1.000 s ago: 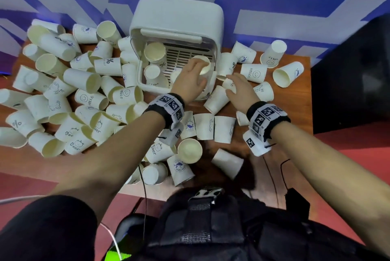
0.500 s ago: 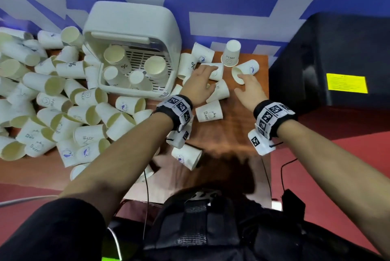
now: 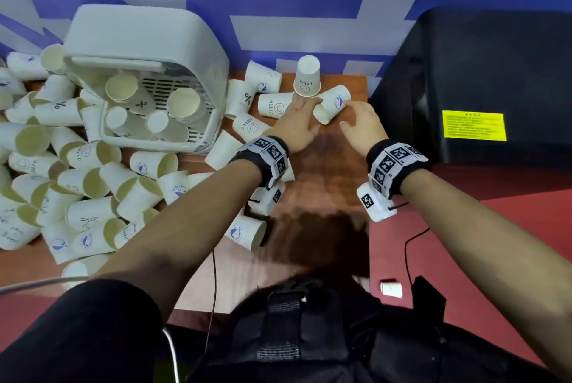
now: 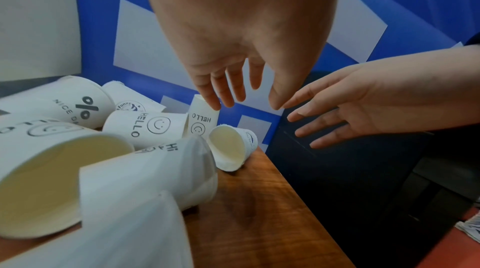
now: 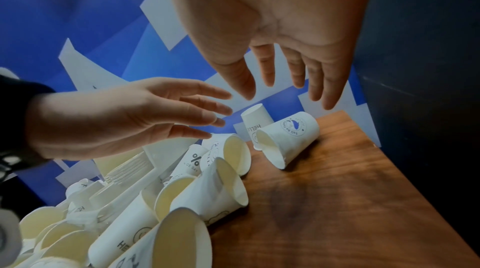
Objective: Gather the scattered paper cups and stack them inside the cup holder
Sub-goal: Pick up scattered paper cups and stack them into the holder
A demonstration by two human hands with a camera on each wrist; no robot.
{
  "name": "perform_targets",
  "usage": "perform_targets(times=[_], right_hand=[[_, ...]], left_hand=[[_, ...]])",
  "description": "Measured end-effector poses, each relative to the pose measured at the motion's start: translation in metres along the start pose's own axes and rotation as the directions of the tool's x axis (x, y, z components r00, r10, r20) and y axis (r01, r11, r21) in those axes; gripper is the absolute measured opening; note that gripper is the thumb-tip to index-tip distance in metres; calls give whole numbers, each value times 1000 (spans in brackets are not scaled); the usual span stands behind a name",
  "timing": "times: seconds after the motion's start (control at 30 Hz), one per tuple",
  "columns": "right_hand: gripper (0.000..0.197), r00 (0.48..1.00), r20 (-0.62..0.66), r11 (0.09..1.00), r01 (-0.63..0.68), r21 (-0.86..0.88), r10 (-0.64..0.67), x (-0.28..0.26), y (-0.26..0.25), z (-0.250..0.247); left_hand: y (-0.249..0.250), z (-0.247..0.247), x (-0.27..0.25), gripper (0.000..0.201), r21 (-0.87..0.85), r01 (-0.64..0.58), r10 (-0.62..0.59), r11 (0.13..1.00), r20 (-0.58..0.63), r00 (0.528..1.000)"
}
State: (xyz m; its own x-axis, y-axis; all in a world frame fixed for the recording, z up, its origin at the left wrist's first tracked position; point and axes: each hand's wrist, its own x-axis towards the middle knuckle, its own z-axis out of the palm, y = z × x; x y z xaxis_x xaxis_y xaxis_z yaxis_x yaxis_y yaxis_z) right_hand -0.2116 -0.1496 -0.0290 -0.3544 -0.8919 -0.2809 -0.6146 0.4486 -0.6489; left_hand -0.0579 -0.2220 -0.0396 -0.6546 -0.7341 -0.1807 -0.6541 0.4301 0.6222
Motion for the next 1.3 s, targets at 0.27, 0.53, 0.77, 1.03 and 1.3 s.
perform_targets(times=[0.27, 0.53, 0.77, 1.03, 1.3], right_hand=[[40, 996, -51, 994, -70, 82, 75, 27, 12, 2], [59, 982, -60, 973, -168, 158, 179, 55, 23, 24], [69, 984, -31, 975, -168, 142, 174, 80, 25, 35], [69, 991, 4, 985, -135, 110, 135, 90, 33, 39], [58, 988, 21, 982, -155, 113, 153, 84, 24, 34]], left_hand=[[-1, 18, 35, 62, 70, 49, -52, 996, 41, 998], [-13, 30, 60, 72, 111, 105, -115, 988, 86, 990], [-26, 36, 73, 75, -3, 121, -120, 993, 84, 989], [-29, 37, 75, 82, -50, 176, -170, 983, 99, 980], [-13, 23, 69, 71, -90, 164, -155, 982, 100, 983]])
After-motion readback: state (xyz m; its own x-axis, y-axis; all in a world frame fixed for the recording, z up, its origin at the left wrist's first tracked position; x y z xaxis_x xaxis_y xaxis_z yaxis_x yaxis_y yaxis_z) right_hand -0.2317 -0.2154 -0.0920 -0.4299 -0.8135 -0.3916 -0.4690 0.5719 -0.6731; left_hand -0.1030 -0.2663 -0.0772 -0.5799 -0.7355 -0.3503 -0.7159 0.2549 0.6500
